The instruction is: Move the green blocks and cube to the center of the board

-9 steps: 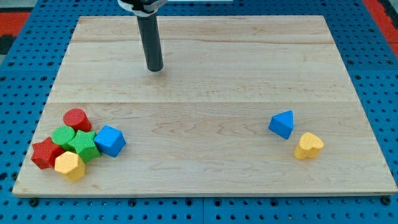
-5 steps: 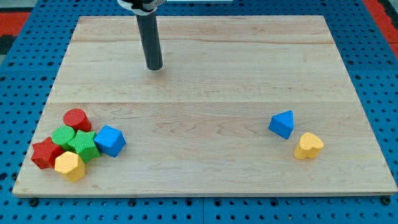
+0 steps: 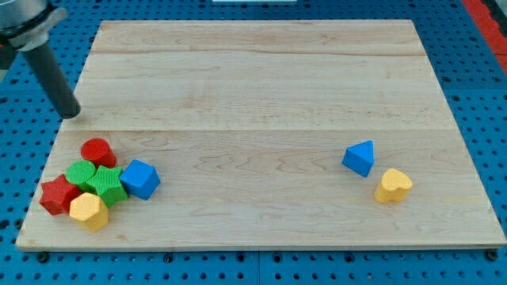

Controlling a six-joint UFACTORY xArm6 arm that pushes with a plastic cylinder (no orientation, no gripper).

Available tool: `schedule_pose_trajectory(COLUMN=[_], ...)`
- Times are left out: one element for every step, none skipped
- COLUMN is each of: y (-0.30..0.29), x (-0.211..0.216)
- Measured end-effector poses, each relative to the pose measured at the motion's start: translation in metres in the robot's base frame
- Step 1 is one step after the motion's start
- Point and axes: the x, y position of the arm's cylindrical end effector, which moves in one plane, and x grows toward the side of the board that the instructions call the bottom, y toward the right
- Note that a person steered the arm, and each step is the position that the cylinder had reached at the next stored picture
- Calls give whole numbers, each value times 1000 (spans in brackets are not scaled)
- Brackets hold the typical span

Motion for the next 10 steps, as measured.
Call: schedule_pose_trajectory(y=[-4,-4,-4,-4,-4,9,49,71,94,121], x=[24,56,78,99,107,107,113,113,114,115])
